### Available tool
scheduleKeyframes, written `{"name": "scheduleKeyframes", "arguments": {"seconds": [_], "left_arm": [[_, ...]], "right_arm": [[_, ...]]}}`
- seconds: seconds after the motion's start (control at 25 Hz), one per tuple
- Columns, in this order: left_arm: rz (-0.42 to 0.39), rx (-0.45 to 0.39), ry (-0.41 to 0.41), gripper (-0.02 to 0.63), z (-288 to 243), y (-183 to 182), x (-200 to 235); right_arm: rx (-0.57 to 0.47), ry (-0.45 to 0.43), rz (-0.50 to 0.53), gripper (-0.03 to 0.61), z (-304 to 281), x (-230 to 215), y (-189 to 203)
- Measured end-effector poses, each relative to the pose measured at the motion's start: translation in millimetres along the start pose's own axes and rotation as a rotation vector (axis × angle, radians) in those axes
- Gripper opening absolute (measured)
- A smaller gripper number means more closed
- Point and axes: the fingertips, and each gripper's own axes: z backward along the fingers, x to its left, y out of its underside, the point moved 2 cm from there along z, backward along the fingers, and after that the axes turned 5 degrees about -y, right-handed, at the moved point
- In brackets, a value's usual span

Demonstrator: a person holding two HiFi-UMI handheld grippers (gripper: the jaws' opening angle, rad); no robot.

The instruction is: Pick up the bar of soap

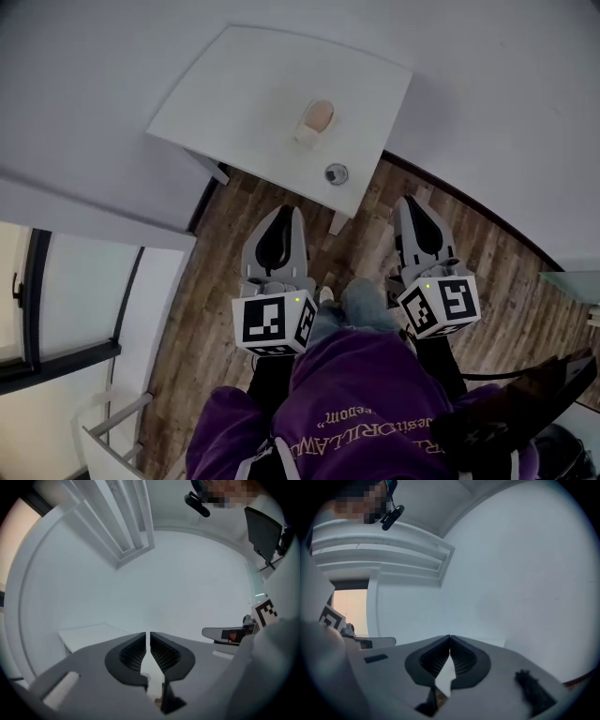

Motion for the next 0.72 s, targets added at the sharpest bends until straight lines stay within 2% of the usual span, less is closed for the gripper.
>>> {"name": "scheduleKeyframes", "arguments": {"seconds": [0.16, 0.32, 0.56, 0.72], "left_arm": [[0.002, 0.019, 0.032, 0.034, -32.1, 4.4, -3.2], [0.015, 0.019, 0.056, 0.034, -70.3, 3.9, -11.5], [-0.019, 0.007, 0.052, 0.034, -140.7, -10.5, -23.8], [-0.037, 0.027, 0.032, 0.034, -183.3, -7.1, -23.0]], "right_arm": [[0.027, 0.002, -0.004, 0.009, -24.2, -15.4, 3.0], [0.035, -0.036, -0.006, 0.009, -59.5, -32.4, -0.2], [0.044, -0.091, 0.044, 0.009, -123.4, -74.5, -14.6], [0.058, -0.131, 0.036, 0.009, -155.5, -100.2, -20.2]]}}
